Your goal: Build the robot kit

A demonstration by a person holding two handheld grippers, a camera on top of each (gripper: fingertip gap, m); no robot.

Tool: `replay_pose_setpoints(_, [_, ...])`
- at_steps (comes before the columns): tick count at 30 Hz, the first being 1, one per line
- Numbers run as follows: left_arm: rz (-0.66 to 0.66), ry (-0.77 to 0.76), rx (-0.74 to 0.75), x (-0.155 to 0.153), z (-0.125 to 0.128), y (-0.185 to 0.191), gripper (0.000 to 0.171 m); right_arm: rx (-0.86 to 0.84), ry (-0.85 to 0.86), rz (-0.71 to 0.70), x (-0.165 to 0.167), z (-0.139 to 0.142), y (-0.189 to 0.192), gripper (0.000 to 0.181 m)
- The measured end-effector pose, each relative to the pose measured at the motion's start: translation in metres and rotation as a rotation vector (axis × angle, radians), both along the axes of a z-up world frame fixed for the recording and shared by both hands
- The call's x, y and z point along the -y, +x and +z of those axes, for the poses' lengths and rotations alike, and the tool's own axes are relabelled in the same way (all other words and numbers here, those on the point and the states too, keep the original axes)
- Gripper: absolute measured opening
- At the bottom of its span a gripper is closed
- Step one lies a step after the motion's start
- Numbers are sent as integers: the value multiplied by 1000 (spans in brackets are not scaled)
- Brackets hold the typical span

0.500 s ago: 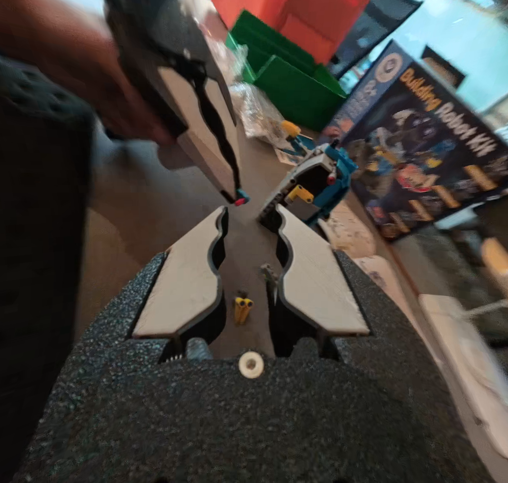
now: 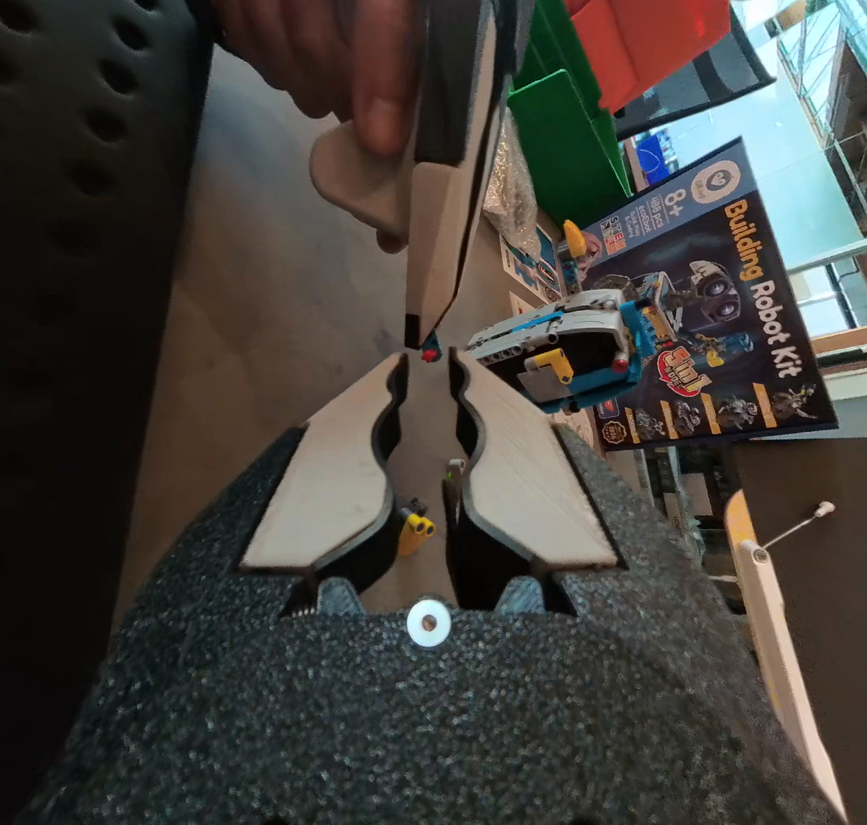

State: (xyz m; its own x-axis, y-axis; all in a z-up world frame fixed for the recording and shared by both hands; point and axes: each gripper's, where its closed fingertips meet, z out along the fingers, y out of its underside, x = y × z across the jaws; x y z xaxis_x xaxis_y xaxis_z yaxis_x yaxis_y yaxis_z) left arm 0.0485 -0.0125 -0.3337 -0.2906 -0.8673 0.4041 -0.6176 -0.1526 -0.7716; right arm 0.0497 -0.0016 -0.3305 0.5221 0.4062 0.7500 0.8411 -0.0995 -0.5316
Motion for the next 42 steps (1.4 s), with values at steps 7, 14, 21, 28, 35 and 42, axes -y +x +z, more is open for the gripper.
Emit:
replay_pose_setpoints(7, [-58, 15, 200, 2, 33, -4, 7, -282, -14, 40, 4, 24, -2, 7])
replay_pose_setpoints(14, [-141, -33, 532, 14, 81, -18, 17, -1277, -453, 365, 28, 59, -27, 7])
replay_pose_setpoints(21, [-154, -221, 659, 25, 110, -23, 19, -1950, -703, 662, 37, 102, -28, 7])
replay_pose_setpoints(28, [-93, -259, 588, 22, 104, -12, 18, -1747, -467, 581, 32, 103, -23, 7])
replay_pose_setpoints(35, [-74, -224, 566, 21, 100, -10, 14, -1530, -291, 499, 28, 98, -17, 6])
replay_pose_setpoints(42, [-86, -214, 573, 22, 102, -12, 17, -1477, -302, 464, 26, 90, -19, 7])
